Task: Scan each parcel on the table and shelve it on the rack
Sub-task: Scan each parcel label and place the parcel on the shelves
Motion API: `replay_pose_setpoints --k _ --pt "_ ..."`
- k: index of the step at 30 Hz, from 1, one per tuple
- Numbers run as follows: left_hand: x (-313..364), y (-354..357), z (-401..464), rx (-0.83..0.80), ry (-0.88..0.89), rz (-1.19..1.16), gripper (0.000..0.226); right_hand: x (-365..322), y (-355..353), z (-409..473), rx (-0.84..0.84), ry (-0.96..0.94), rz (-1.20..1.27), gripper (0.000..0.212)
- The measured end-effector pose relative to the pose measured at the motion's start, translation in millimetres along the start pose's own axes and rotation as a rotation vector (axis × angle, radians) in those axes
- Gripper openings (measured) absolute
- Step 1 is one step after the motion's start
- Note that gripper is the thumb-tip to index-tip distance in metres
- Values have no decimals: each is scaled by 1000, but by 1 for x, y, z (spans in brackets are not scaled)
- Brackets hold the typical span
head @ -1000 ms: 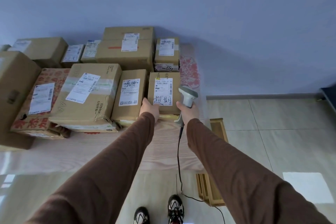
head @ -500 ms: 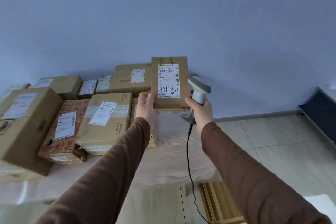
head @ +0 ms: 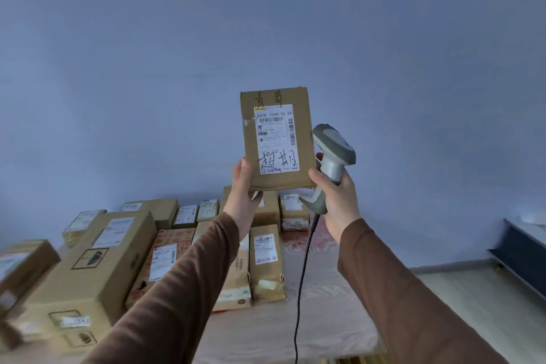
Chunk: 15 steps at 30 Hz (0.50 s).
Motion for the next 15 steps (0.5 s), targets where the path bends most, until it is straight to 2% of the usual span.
replay_pose_setpoints --k 4,10,12,15 --pt "20 -9 -3 15 77 -11 77 -13 12 -15 -10 -35 -11 42" --pt "32 -17 -1 38 99 5 78 -44 27 -48 -30 -295 -149 16" --pt "31 -17 0 39 105 7 81 -49 36 -61 -86 -331 -194 15" --pt "27 -16 2 37 105 12 80 -50 47 -76 -78 -371 -276 21"
Point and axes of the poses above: each hand's wrist, its own z-axis towards the middle knuckle, its own y-axis out of the palm, x = y × z, the point moved 4 cm from there along z, towards the middle knuckle, and after that the axes turned 11 degrees about x, right-handed, at the moved point
